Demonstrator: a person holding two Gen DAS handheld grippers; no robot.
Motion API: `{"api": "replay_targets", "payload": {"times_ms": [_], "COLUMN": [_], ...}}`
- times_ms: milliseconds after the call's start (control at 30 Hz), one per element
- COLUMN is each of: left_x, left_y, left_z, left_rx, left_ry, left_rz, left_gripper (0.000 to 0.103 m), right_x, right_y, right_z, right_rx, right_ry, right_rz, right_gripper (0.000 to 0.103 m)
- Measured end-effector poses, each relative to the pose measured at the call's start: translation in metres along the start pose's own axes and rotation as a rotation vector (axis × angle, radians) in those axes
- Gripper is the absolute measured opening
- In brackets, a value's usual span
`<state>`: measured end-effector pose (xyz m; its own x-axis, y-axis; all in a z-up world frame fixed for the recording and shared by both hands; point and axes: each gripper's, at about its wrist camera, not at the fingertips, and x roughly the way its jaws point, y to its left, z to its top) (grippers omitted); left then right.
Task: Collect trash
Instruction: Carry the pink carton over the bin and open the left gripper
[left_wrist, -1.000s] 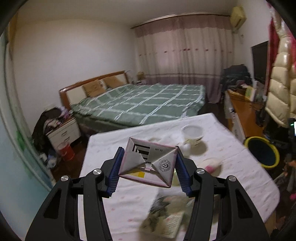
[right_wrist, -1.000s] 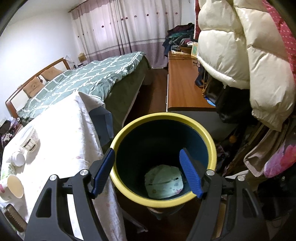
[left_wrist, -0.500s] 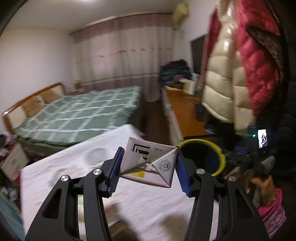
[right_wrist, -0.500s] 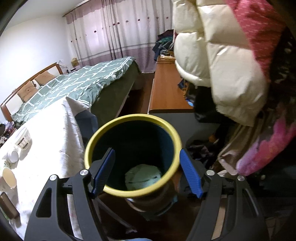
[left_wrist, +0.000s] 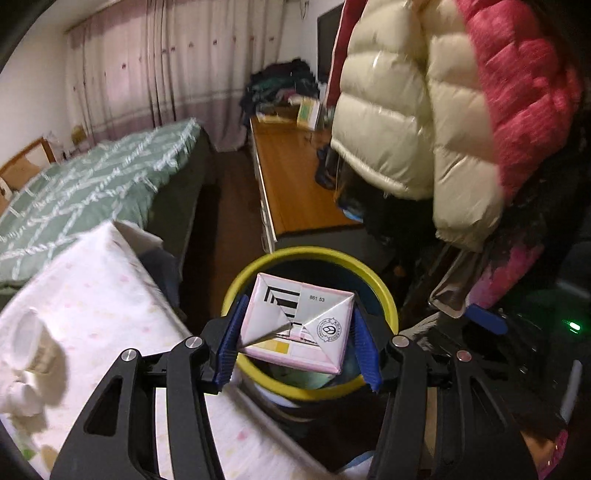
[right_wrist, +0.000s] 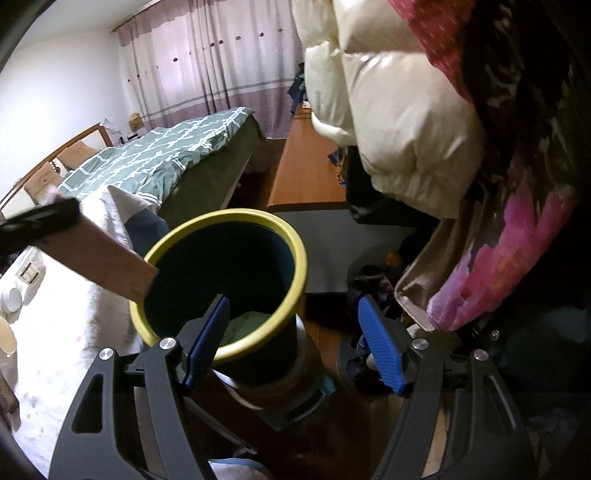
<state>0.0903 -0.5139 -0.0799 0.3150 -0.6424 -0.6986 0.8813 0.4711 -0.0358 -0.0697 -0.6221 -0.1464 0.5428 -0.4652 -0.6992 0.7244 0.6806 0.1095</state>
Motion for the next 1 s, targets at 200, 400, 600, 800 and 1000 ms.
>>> {"api": "replay_targets", "payload": {"times_ms": [200, 400, 600, 800, 1000], "left_x": [0.037, -0.024, -0.141, -0.256, -0.341], "left_y": [0.004, 0.017, 0.045, 0.108, 0.162], "left_z": [-0.013, -0.018, -0.051, -0.124, -0.202], "left_rx": [-0.03, -0.052, -0.072, -0.216, -0.38], "left_ry": [0.041, -0.02, -0.133, -0.211, -0.238], "left_rz": [0.02, 0.05, 0.146, 0.348, 0.59], "left_gripper": [0.071, 0.077, 0.092, 0.098, 0.098], "right_x": [0.004, 0.003, -0.006, -0.019, -0.035], "right_y": [-0.007, 0.002, 0.03, 0.085, 0.153], "right_z": [-0.001, -0.002, -0.006, -0.014, -0.029], "right_rx": [0.013, -0.001, -0.045, -0.141, -0.254], "right_ry": [0.017, 0.017, 0.019, 0.035, 0.06], "right_rz": [-0.012, 0.0, 0.047, 0.157, 0.286], "right_gripper": [0.068, 0.068, 0.068, 0.068, 0.069]}}
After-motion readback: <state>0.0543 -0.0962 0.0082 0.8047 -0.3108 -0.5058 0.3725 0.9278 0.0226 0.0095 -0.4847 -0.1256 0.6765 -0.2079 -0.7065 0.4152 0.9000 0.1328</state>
